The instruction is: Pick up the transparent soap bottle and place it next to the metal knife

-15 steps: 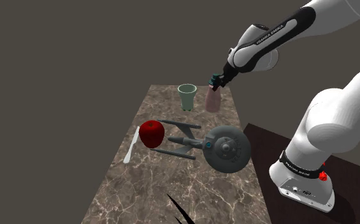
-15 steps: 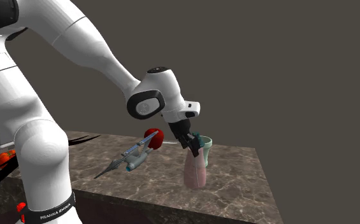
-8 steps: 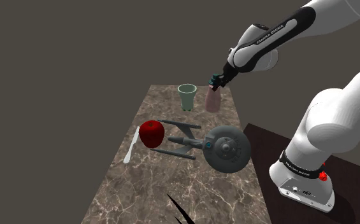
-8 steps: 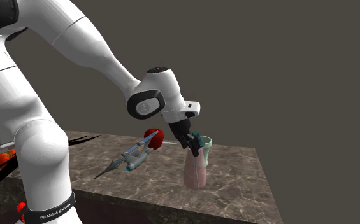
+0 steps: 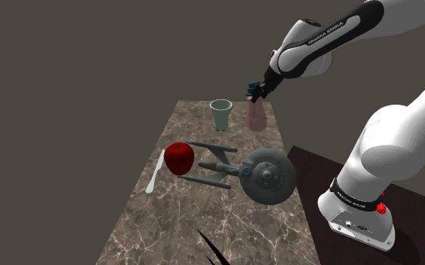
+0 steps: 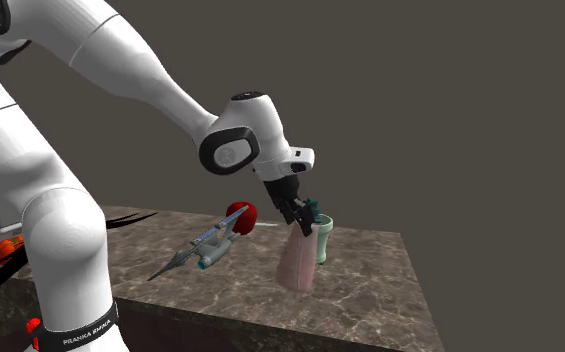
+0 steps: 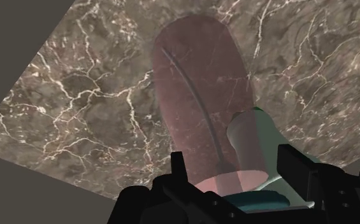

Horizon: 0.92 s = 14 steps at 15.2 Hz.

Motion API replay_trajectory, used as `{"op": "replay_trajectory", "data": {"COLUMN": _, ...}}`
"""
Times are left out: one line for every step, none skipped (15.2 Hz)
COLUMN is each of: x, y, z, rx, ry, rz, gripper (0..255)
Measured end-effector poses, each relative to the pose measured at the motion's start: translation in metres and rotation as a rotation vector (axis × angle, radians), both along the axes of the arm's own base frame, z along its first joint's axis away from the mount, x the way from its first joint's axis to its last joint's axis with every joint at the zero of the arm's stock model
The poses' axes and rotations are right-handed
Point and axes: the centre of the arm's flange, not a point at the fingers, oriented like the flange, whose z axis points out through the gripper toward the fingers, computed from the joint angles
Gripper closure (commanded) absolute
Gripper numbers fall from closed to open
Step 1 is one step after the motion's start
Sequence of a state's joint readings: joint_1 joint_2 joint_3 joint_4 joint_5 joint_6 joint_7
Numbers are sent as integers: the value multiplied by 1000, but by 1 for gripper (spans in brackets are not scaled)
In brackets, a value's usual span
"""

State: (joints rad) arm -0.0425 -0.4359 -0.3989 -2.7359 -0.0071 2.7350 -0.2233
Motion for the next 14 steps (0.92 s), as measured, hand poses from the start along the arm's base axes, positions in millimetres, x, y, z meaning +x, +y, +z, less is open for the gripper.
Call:
{"op": "replay_trajectory", "data": {"x": 1, "y": -1, "z": 4, "rx": 0, "ry": 0, "rz": 0, "gripper": 255}}
{"op": "replay_trajectory", "data": {"x": 0, "y": -1, "z": 9, "rx": 0, "ry": 0, "rz": 0, "gripper": 255}}
{"op": "replay_trajectory", "data": {"x": 0, "y": -1, "z": 13, "rx": 0, "ry": 0, "rz": 0, "gripper": 255}}
{"op": "replay_trajectory", "data": {"x": 0, "y": -1, "z": 19, "rx": 0, "ry": 0, "rz": 0, "gripper": 255}}
{"op": "replay_trajectory", "data": {"x": 0, "y": -1, "z": 26, "rx": 0, "ry": 0, "rz": 0, "gripper": 255}}
{"op": "replay_trajectory", "data": {"x": 0, "y": -1, "z": 31, "rx": 0, "ry": 0, "rz": 0, "gripper": 255}}
{"op": "replay_trajectory", "data": {"x": 0, "y": -1, "z": 36, "rx": 0, "ry": 0, "rz": 0, "gripper": 255}}
{"op": "replay_trajectory", "data": {"x": 0, "y": 0, "z": 41, "rx": 0, "ry": 0, "rz": 0, "gripper": 255}}
{"op": "replay_trajectory", "data": {"x": 0, "y": -1, "z": 46, "rx": 0, "ry": 0, "rz": 0, "gripper": 255}}
{"op": "replay_trajectory", "data": {"x": 1, "y": -1, "z": 51, "rx": 0, "ry": 0, "rz": 0, "gripper": 255}}
{"op": "replay_trajectory", "data": {"x": 0, "y": -2, "z": 56, "rx": 0, "ry": 0, "rz": 0, "gripper": 255}}
{"op": "replay_trajectory", "data": {"x": 0, "y": -1, "z": 62, "rx": 0, "ry": 0, "rz": 0, "gripper": 255}}
{"op": "replay_trajectory", "data": {"x": 1, "y": -1, "z": 68, "rx": 0, "ry": 0, "rz": 0, "gripper": 255}}
{"op": "replay_trajectory", "data": {"x": 1, "y": -1, "z": 73, "rx": 0, "ry": 0, "rz": 0, "gripper": 255}}
